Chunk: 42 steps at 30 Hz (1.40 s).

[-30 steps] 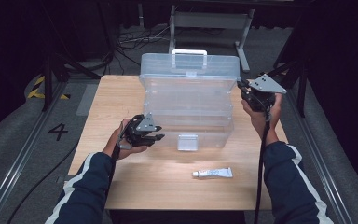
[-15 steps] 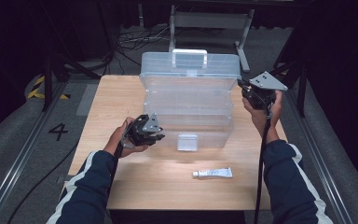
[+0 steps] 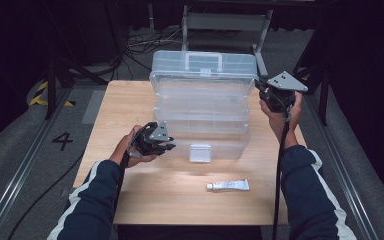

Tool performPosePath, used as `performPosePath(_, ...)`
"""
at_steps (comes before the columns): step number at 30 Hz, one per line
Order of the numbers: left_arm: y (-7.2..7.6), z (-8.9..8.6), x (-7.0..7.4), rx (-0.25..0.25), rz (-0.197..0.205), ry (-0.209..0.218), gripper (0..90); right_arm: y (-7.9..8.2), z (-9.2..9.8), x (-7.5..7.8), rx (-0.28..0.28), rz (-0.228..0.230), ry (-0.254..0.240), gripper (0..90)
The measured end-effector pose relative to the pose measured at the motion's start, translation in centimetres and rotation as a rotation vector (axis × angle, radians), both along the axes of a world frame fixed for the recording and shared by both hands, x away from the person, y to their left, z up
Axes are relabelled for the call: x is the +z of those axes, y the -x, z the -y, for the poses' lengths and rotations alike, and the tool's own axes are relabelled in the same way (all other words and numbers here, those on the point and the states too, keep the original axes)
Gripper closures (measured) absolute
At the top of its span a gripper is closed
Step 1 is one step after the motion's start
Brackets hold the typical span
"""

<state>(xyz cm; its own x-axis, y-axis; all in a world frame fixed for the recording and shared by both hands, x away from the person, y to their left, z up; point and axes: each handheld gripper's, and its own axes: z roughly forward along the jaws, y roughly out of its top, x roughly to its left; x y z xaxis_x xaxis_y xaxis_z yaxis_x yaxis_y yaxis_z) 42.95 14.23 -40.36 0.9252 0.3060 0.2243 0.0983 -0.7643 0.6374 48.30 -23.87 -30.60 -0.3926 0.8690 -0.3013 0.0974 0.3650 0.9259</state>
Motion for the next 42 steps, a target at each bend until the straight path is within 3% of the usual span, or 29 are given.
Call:
performPosePath(19, -0.1, -0.1, -0.2, 0.000, -0.008, 0.020, 74.1, -1.0, 0.1, 0.3, 0.000, -0.005, -0.015, 84.4)
performPosePath(42, -0.2, -0.1, -0.1, -0.010, -0.012, -0.003, 74.7, -2.1, 0.1, 1.0, -0.001, -0.045, -0.025, 84.6)
